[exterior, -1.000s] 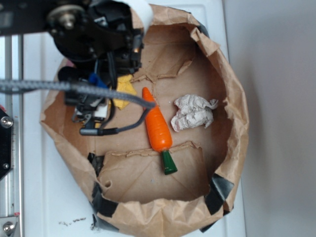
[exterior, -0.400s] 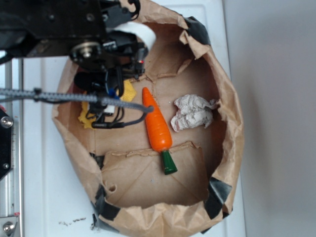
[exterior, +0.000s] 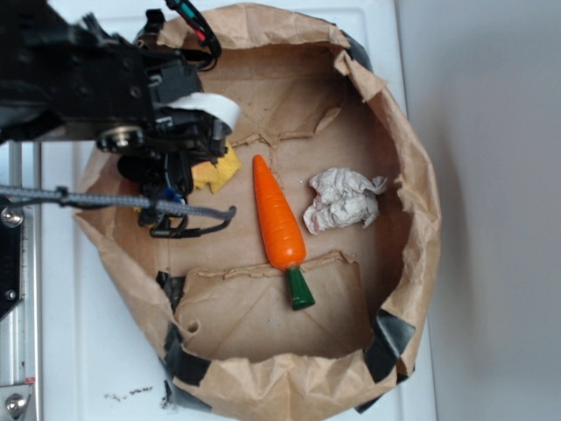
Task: Grab the yellow cloth.
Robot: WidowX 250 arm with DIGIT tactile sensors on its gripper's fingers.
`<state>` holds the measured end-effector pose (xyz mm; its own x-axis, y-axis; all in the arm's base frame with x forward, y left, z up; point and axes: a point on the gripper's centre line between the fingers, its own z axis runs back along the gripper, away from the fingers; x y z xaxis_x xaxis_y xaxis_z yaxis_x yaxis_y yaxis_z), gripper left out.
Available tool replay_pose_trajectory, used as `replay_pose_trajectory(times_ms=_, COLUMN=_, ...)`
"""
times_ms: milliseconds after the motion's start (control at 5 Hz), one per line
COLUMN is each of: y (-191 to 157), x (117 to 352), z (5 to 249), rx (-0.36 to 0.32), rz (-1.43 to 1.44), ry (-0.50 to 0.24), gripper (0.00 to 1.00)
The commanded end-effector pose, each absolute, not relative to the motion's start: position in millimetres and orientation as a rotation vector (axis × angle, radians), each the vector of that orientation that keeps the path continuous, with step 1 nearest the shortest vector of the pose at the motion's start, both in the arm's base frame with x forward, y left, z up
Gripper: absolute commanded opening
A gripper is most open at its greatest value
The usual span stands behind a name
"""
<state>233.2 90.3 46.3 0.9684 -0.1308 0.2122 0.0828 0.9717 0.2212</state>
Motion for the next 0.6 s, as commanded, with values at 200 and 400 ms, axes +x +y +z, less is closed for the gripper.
replay_pose_trajectory(times_ms=200, y=91.4, x=248.2, z=48.9, rx=0.269, rz=-0.055, ry=-0.250, gripper=0.00)
replay_pose_trajectory(times_ms=400, y=86.5, x=247.6, z=72.0, rx=0.245, rz=-0.046, ry=-0.261, gripper=0.00)
